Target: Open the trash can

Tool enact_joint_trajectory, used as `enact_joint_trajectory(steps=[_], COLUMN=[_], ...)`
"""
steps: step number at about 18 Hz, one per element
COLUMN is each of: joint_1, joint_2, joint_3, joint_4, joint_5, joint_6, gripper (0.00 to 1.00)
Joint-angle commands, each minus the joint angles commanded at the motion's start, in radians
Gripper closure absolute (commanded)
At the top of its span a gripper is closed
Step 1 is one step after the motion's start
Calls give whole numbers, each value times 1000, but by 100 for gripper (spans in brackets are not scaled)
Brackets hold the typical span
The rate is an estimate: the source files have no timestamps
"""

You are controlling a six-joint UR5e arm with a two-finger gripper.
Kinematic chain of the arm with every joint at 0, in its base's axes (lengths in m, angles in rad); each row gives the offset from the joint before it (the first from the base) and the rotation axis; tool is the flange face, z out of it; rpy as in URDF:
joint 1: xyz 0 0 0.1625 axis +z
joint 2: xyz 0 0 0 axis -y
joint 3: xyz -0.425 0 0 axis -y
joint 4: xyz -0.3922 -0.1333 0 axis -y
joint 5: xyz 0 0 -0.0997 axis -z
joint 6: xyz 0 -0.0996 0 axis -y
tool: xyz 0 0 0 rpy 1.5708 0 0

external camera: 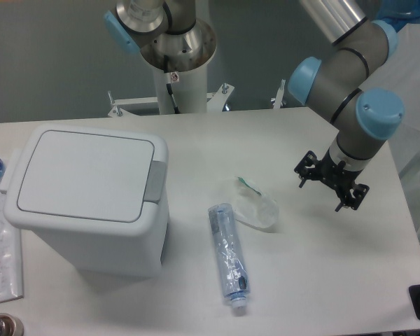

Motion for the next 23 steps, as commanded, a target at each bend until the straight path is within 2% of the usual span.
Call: enact_joint_trajectory(steps=[9,12,16,20,23], joint_1=[-23,-57,-104,-121,-138], joint_2=[6,9,21,21,32], joint_3=[8,15,32,78,110], joint_4=[-2,-5,-3,-11,-15], joint_5=[-8,-14,-77,-181,-207], joint_6=[-2,-34,-148,-320,-418], gripper=[0,0,0,0,0])
